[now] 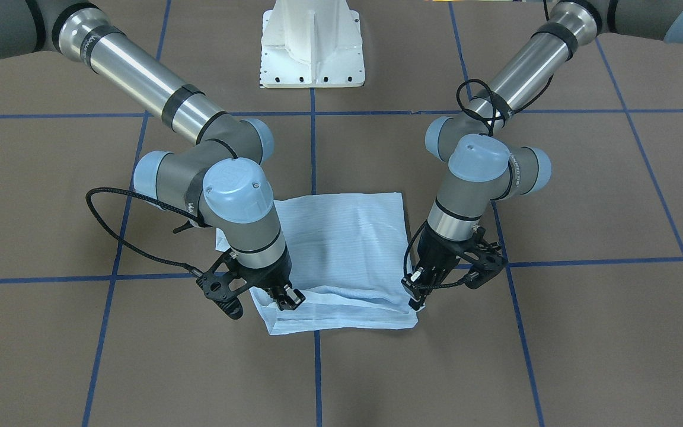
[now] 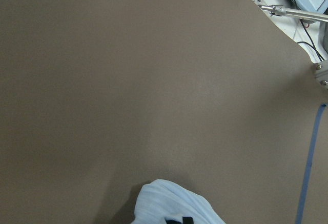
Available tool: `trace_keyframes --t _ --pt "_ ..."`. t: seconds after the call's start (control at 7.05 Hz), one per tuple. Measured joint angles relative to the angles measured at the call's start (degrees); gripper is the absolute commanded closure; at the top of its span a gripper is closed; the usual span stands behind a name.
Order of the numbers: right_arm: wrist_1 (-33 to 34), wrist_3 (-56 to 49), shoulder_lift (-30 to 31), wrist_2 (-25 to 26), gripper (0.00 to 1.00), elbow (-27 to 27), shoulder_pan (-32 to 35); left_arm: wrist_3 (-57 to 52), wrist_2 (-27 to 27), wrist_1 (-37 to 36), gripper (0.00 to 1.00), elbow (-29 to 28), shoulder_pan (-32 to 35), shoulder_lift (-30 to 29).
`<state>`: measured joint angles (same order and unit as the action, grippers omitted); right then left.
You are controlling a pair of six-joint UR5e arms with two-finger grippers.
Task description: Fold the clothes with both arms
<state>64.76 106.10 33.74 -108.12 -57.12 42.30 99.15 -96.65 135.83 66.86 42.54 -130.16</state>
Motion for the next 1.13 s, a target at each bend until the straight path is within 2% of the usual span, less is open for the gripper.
trace_keyframes --t 0.28,0.71,0.85,1.13 --pt "-0.8 -5.2 -2.0 -0.1 0.00 3.0 1.6 -2.2 0.0 0.0 0.54 -0.9 1.1 -0.2" --pt "-0.7 -10.5 -2.2 -2.1 0.00 4.3 3.7 -4.3 -0.4 1.1 0.54 -0.7 2.6 0.1" --pt "-0.5 -12.9 -1.0 -3.8 0.00 3.2 4.9 -7.7 -1.7 1.9 0.54 -0.4 3.2 0.6" --pt "0.8 -20.7 7.5 -8.4 0.00 -4.9 8.4 -21.0 -8.6 3.7 0.54 2.5 6.3 5.0"
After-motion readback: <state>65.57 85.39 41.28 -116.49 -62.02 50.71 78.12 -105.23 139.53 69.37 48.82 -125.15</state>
